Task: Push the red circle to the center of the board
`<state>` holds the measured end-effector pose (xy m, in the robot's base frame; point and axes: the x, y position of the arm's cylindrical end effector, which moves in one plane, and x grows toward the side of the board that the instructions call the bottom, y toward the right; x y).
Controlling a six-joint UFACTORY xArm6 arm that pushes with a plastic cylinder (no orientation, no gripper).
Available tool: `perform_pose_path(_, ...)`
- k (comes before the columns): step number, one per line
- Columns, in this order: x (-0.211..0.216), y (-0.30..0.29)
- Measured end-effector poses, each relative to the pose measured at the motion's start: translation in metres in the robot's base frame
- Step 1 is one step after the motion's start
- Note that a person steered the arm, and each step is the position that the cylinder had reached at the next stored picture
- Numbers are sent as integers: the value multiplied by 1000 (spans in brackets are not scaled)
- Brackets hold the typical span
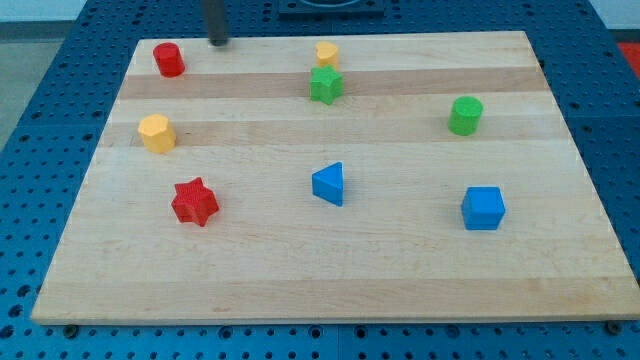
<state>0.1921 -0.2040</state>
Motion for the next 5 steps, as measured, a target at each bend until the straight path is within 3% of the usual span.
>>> perform_pose_path(1,-1,-65)
perform_pose_path(2,-1,-84)
perform_pose_path(3,47,-83)
perform_pose_path(5,67,-49)
